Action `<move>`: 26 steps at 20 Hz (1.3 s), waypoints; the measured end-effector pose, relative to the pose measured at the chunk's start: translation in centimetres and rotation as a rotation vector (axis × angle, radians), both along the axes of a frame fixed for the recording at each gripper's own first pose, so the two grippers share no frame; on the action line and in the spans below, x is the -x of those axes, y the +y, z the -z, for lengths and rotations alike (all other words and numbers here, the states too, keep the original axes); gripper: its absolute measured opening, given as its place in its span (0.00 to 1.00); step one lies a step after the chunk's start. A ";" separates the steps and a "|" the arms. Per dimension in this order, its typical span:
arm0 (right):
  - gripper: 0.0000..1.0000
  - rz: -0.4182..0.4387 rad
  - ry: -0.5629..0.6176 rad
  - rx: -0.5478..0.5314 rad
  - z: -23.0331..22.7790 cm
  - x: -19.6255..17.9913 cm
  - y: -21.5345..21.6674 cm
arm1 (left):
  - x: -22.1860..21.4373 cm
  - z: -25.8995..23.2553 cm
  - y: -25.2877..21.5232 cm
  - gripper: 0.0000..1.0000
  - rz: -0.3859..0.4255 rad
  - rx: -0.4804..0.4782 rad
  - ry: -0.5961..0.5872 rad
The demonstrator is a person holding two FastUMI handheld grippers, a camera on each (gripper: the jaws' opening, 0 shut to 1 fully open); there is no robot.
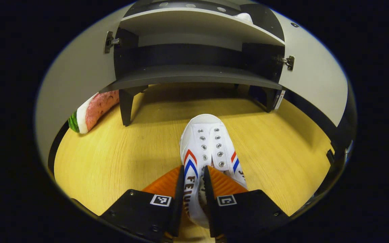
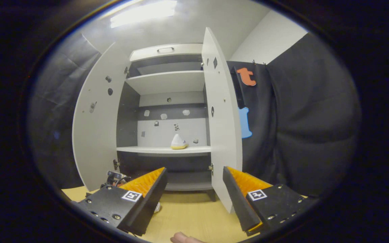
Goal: Grab one shoe with the right hand and put it into the shoe cabinet, grab the other shoe with the left hand and put it into the shoe cabinet; then close the right door with the right hand and the left door with the left hand.
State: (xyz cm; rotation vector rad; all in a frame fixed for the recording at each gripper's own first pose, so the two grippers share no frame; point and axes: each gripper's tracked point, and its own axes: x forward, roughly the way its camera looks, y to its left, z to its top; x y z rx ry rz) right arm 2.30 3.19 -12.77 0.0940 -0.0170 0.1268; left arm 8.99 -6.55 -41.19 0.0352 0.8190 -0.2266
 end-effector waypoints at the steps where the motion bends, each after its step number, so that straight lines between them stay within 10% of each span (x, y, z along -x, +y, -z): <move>1: 0.98 -0.003 0.002 0.001 0.1 0.0 0.1 | -0.3 0.0 0.4 0.35 -0.004 -0.030 -0.019; 4: 0.98 -0.006 0.005 0.012 0.3 0.0 0.1 | 0.1 -1.3 0.0 0.01 -0.026 0.003 -0.032; 26: 0.98 -0.009 -0.029 -0.018 -0.3 1.0 -1.7 | -4.8 -34.0 -2.3 0.00 -0.085 0.123 -0.440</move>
